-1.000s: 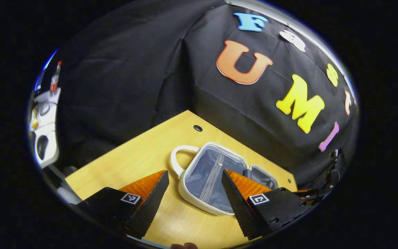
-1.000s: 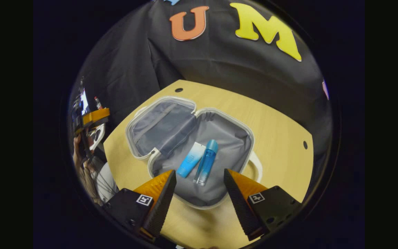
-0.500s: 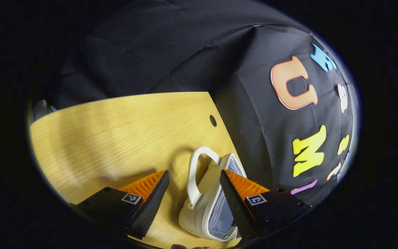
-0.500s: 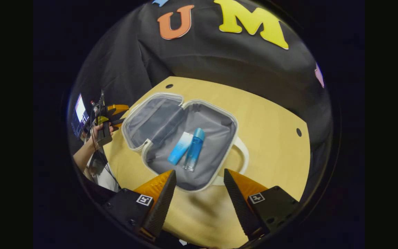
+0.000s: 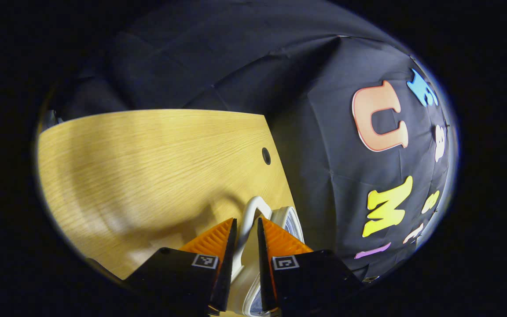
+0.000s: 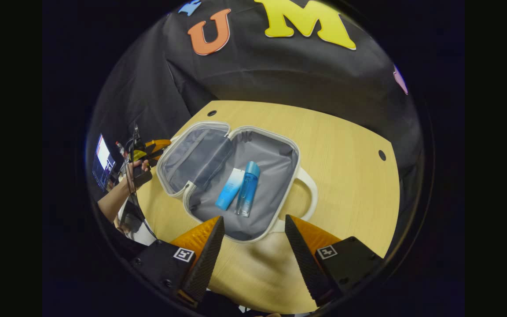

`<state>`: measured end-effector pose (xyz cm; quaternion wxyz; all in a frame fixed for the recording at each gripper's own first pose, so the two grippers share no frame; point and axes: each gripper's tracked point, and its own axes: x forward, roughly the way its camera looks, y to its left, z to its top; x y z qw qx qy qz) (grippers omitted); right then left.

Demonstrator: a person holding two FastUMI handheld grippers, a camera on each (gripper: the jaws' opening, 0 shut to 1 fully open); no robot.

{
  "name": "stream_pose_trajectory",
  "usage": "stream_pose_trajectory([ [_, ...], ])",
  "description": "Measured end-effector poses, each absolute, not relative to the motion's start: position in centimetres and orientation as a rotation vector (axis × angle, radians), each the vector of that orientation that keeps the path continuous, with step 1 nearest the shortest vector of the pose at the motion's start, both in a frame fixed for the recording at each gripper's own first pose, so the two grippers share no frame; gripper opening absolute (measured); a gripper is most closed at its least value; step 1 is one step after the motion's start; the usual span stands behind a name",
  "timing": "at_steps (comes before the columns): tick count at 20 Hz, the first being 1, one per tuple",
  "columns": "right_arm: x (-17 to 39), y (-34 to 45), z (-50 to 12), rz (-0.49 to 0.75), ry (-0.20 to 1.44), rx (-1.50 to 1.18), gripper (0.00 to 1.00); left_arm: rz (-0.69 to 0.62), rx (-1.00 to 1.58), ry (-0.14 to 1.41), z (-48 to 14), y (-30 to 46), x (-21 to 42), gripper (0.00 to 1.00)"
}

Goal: First open the suitcase, pack the skin care products into it, and then close the suitcase.

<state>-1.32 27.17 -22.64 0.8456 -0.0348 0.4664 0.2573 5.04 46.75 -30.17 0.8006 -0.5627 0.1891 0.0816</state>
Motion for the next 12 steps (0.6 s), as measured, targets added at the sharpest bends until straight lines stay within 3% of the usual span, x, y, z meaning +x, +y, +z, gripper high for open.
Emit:
stream_pose_trajectory([
  [2,-1.4,27.4,-21.8,0.559,0.956,-0.048,0.82,0.174,-1.121,0.398,-27.8,46.4,5.2,0.18],
  [4,-1.6,27.2,-20.8,0.571,0.914,-0.029,0.82,0.16,-1.038,0.373,-24.3,45.6,5.3,0.13],
  [10,-0.3,22.3,-18.0,0.457,0.73,-0.026,0.78,0.049,-0.747,0.283,-12.8,39.4,3.9,0.08],
  [12,0.0,19.8,-16.5,0.406,0.647,-0.05,0.82,0.029,-0.623,0.276,-10.0,35.7,3.7,0.08],
])
